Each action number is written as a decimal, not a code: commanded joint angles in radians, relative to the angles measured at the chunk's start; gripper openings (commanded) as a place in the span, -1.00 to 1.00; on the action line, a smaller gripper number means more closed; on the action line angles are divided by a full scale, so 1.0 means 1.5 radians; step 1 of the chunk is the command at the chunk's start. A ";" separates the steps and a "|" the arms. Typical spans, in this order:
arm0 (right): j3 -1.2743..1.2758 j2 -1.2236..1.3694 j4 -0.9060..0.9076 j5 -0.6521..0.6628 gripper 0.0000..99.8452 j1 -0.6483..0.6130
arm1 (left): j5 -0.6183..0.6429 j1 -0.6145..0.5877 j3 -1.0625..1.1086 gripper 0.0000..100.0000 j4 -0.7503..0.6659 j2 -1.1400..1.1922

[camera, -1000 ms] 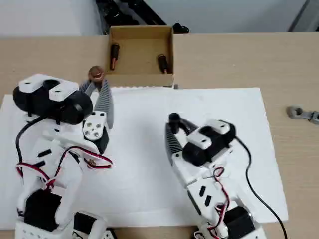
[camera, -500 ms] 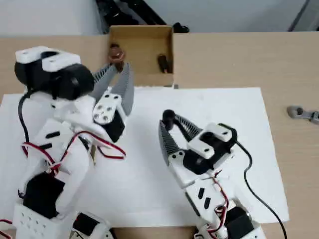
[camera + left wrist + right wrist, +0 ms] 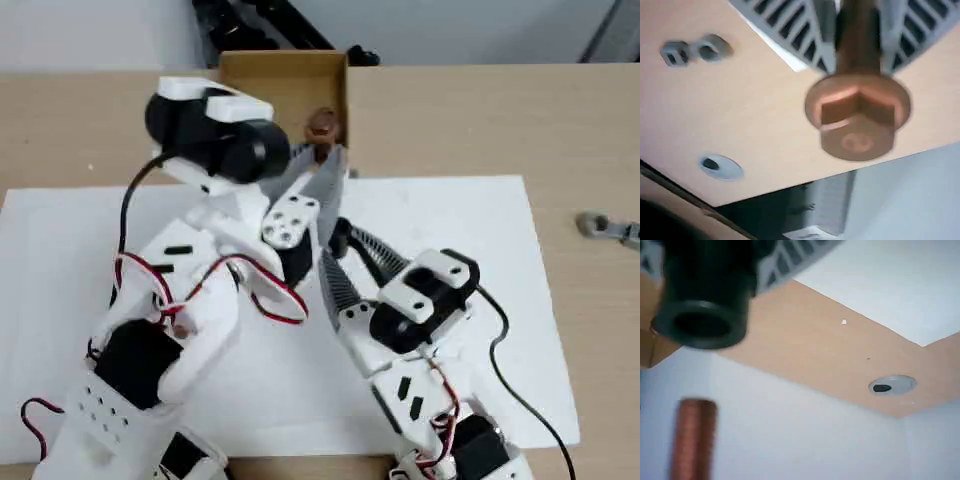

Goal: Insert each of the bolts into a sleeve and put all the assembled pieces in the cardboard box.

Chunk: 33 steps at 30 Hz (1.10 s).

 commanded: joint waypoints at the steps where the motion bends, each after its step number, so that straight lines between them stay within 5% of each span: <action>1: -0.034 -0.001 -0.013 0.007 -0.99 -0.006 | 0.005 0.012 -0.032 -0.99 -0.018 0.001; 33: -0.004 -0.001 -0.012 0.007 -0.99 -0.003 | 0.039 0.024 -0.088 -0.99 0.071 0.001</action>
